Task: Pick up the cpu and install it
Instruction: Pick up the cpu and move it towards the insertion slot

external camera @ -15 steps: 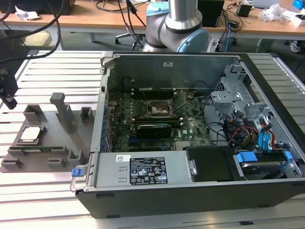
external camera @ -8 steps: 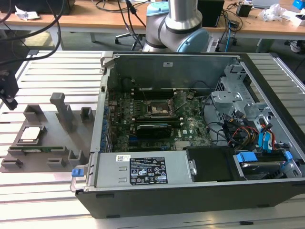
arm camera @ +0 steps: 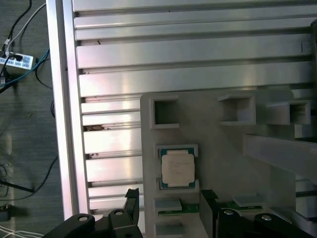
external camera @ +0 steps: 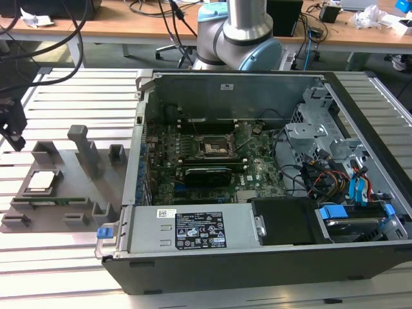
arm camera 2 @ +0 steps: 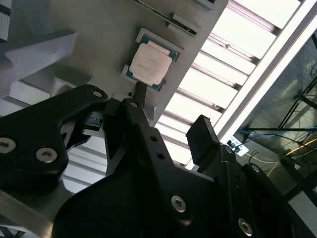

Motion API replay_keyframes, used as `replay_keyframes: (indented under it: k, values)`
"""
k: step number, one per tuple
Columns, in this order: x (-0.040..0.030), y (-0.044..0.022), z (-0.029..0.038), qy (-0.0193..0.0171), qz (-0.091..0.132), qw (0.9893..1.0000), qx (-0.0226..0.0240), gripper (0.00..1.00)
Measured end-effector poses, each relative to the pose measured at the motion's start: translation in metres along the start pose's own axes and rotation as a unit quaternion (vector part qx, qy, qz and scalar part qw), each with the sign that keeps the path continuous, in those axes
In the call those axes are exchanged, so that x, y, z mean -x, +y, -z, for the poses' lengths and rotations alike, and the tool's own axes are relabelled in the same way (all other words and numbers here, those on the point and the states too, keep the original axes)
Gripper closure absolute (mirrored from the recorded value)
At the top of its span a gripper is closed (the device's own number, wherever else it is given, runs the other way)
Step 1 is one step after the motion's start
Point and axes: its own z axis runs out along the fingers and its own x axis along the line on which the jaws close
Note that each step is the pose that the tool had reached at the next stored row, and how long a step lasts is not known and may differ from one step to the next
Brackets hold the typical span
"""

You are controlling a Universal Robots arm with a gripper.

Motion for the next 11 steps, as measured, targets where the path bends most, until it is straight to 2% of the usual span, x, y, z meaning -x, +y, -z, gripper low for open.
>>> replay_keyframes:
  k: [11]
  values:
    - [-0.0002,0.0001,-0.0068,0.0000,0.000,1.0000,0.0000,0.40]
